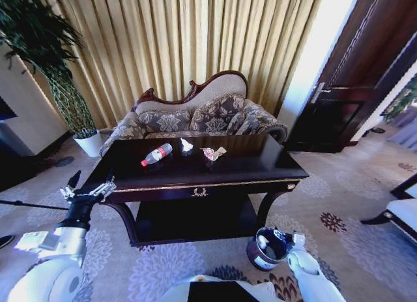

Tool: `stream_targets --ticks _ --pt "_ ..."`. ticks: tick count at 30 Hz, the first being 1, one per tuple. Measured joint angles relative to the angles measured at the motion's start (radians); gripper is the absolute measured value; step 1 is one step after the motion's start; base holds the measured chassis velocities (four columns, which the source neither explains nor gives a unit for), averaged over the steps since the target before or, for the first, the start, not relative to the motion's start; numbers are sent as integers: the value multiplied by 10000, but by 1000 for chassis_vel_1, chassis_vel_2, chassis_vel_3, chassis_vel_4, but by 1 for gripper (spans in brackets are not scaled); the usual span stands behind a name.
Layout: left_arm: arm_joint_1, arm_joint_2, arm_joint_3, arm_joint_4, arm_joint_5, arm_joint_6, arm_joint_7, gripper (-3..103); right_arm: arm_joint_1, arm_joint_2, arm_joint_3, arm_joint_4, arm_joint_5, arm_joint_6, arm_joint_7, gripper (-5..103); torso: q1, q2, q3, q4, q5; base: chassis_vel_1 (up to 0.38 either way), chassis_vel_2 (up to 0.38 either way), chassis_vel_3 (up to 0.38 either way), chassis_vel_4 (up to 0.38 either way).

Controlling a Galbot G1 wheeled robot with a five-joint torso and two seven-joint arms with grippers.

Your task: Move to the front of the table and place the trash on the table into the trash bin.

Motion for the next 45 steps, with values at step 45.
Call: stream_targets --ticks 45 --pt "77 145 -155 20 -321 -1 80 100 -2254 -656 852 10868 2442 -1083 -1227 100 1 -1 0 1 1 0 0 0 0"
